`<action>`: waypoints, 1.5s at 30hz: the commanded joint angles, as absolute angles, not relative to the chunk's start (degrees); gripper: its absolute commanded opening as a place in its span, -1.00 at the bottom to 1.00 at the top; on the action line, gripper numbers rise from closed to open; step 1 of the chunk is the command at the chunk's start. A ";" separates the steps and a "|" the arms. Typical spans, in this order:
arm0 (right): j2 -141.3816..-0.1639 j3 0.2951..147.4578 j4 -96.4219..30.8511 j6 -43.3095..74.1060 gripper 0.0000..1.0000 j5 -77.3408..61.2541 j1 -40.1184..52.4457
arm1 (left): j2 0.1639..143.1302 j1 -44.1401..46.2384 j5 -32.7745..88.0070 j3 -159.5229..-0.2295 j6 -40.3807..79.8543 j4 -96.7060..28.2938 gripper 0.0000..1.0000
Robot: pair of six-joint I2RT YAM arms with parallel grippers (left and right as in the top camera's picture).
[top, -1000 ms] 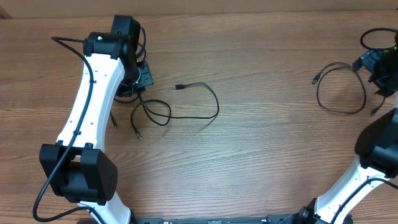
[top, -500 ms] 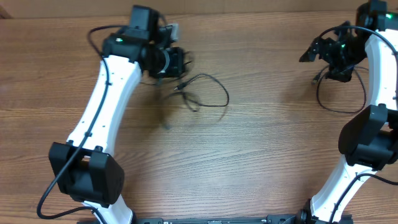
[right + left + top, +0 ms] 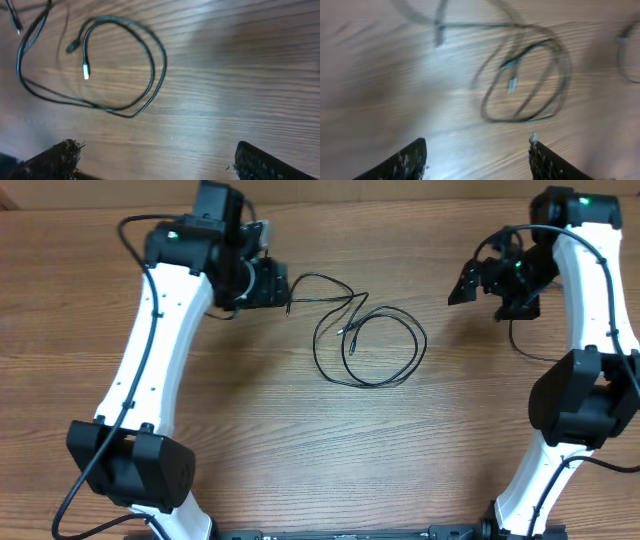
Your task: Untangle cables
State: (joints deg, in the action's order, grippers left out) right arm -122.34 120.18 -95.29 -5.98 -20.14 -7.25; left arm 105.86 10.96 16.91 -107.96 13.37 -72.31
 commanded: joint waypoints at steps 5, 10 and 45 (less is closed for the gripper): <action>-119.98 119.96 -97.08 -4.45 0.98 -17.10 -7.07 | 103.11 6.98 4.91 -108.92 16.73 -81.45 0.36; -116.25 119.94 -97.10 0.19 1.00 -13.23 -6.44 | 101.51 7.11 0.36 -108.90 17.98 -87.90 0.38; -105.38 78.32 -38.04 22.96 0.72 -7.18 25.78 | 88.82 9.78 8.67 -72.69 19.29 -54.96 0.90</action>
State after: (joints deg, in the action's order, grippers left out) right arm -104.55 81.87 -41.10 13.69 -12.75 26.17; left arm 88.53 9.78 7.66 -72.66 19.55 -55.18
